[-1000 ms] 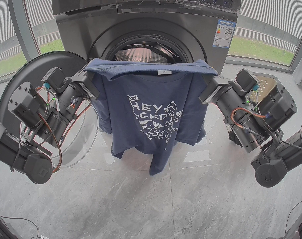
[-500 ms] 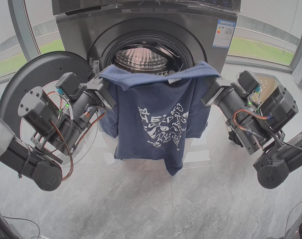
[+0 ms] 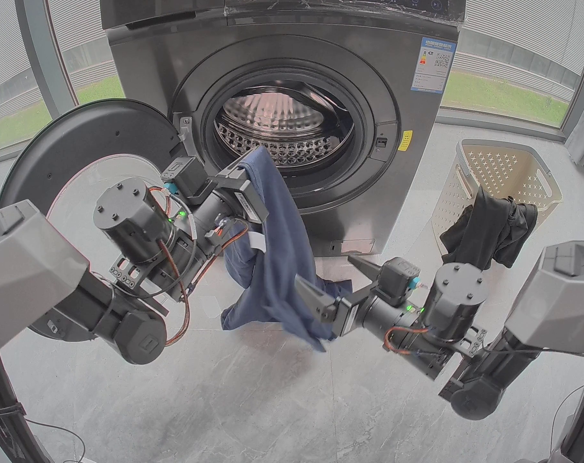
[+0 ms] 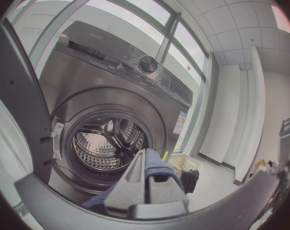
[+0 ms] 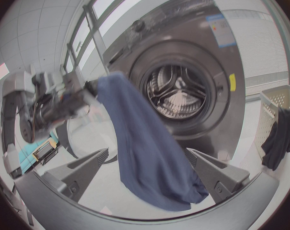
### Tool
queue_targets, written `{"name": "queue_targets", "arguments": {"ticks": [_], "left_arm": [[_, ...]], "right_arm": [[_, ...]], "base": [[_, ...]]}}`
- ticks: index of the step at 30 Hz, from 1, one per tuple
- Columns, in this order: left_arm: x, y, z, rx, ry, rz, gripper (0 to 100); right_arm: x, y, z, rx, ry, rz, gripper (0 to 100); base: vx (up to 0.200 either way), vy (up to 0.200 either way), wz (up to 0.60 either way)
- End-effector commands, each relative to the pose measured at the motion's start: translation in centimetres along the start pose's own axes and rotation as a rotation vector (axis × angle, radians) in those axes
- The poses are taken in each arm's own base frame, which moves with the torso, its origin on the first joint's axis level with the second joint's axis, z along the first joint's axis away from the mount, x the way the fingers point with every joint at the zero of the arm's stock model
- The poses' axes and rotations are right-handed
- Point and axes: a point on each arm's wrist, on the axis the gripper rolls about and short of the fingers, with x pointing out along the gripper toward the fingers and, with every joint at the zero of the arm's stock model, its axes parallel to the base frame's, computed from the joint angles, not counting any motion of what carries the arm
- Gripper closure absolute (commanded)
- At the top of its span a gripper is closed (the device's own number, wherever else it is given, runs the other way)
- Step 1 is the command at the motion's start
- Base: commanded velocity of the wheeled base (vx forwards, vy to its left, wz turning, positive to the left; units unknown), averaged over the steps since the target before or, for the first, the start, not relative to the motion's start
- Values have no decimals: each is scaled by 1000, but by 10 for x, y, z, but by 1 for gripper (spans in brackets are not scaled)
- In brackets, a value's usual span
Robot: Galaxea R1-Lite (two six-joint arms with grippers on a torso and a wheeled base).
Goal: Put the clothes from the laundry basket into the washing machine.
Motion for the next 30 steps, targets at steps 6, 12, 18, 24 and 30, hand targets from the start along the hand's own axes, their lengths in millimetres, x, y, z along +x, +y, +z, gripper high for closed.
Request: {"name": "queue_targets", "arguments": {"ticks": [6, 12, 18, 24, 30], "left_arm": [[16, -2, -10, -8, -27, -6, 100], [14, -16, 2, -20, -53, -40, 100], [9, -40, 27, -45, -106, -99, 100], [2, -50, 42, -57, -131, -127, 100], [-3, -57, 63, -66, -172, -155, 100]], "right_arm": [[18, -23, -70, -36, 178, -19, 0], [58, -49, -68, -54, 65, -71, 0], [89, -57, -71, -74, -16, -64, 0], [110, -59, -70, -84, -79, -40, 0], [128, -60, -69, -99, -122, -31, 0]], "base": [[0, 0, 0], [0, 0, 0], [0, 0, 0], [0, 0, 0], [0, 0, 0]]}}
